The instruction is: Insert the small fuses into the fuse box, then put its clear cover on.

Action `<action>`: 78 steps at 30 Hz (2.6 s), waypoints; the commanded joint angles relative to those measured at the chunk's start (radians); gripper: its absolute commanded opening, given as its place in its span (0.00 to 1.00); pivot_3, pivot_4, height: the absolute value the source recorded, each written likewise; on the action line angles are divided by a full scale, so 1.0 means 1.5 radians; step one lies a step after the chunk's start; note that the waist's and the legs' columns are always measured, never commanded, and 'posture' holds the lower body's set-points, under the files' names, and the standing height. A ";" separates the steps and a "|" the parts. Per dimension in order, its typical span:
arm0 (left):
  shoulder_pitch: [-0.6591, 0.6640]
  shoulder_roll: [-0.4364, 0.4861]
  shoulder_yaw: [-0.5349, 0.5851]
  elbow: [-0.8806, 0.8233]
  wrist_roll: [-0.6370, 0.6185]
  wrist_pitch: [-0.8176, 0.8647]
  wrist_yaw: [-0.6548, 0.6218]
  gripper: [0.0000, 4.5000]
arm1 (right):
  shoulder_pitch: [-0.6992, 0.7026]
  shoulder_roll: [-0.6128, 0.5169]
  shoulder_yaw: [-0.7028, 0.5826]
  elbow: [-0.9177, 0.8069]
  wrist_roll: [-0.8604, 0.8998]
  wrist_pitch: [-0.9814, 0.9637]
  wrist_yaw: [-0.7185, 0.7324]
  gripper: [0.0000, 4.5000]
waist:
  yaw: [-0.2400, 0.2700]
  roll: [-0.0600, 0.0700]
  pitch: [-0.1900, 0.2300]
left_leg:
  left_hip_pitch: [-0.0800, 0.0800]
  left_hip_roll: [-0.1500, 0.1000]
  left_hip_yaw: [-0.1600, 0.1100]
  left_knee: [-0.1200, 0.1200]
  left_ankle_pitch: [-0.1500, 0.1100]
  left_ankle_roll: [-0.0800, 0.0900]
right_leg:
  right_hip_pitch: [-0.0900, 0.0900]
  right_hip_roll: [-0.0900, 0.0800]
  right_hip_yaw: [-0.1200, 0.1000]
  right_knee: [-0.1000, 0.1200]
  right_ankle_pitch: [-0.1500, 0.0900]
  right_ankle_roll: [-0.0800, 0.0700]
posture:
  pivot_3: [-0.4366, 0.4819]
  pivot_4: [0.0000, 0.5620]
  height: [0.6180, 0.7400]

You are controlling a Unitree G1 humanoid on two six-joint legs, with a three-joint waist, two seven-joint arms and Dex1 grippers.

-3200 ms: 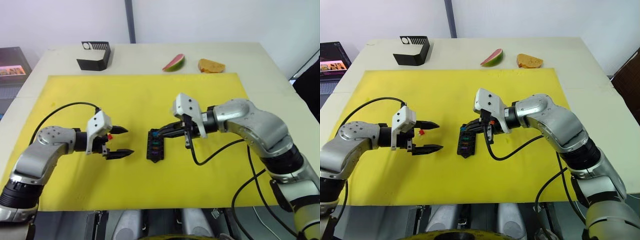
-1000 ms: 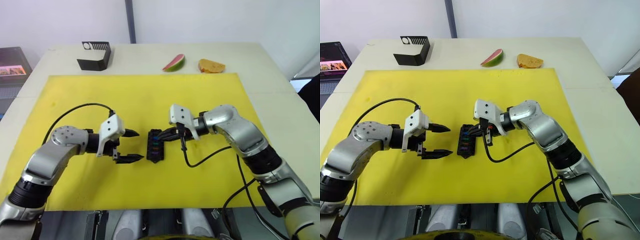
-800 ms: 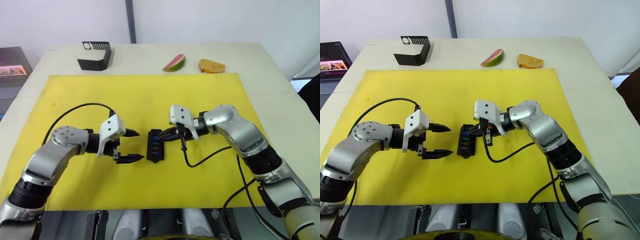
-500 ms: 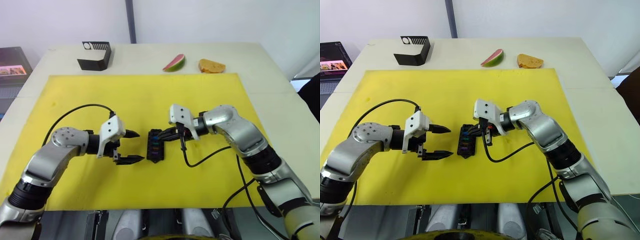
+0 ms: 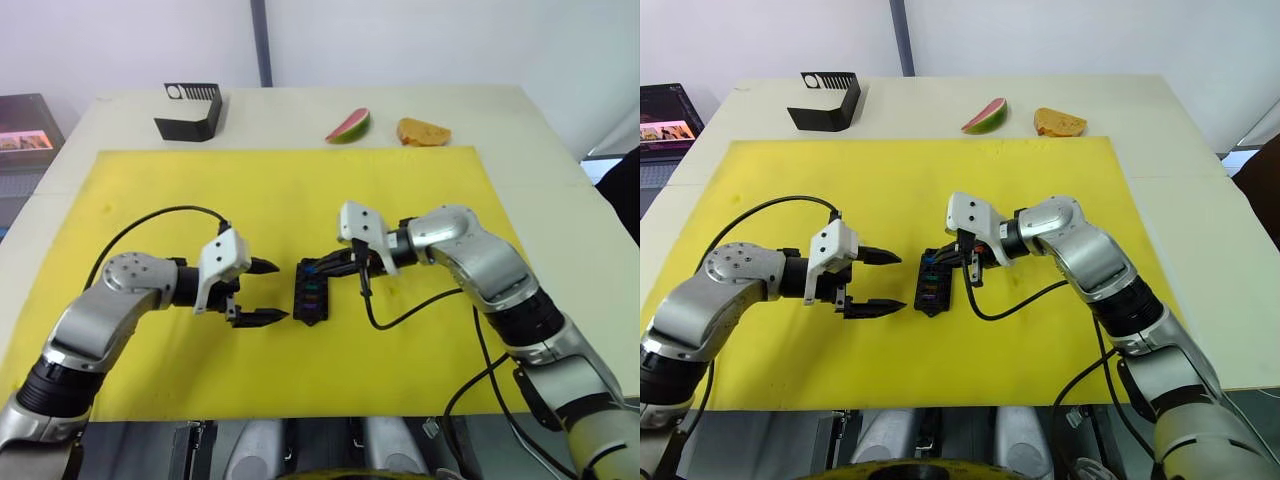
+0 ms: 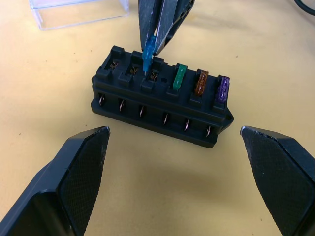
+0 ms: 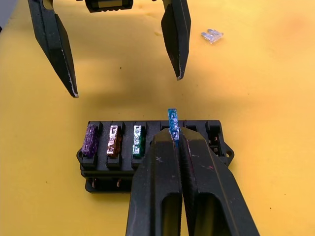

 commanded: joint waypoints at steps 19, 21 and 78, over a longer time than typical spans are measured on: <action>-0.003 0.008 0.005 -0.012 0.004 -0.010 -0.004 0.99 | 0.003 0.007 0.002 -0.006 -0.002 -0.003 0.001 0.00 | 0.000 0.000 0.000 | 0.000 0.000 0.000 0.000 0.000 0.000 | 0.000 0.000 0.000 0.000 0.000 0.000 | 0.48 0.27 1.00; -0.004 0.008 0.005 -0.010 0.005 -0.011 -0.004 0.99 | 0.003 0.007 0.003 0.000 -0.006 -0.010 0.000 0.00 | 0.000 0.000 0.000 | 0.000 0.000 0.000 0.000 0.000 0.000 | 0.000 0.000 0.000 0.000 0.000 0.000 | 0.48 0.27 1.00; -0.002 0.004 0.009 -0.005 0.014 -0.019 0.001 0.99 | 0.009 0.027 0.028 0.034 -0.049 -0.007 0.010 0.00 | -0.001 0.000 -0.001 | 0.002 0.000 0.000 0.000 0.000 0.000 | 0.001 0.000 0.000 0.001 0.000 0.000 | 0.48 0.27 1.00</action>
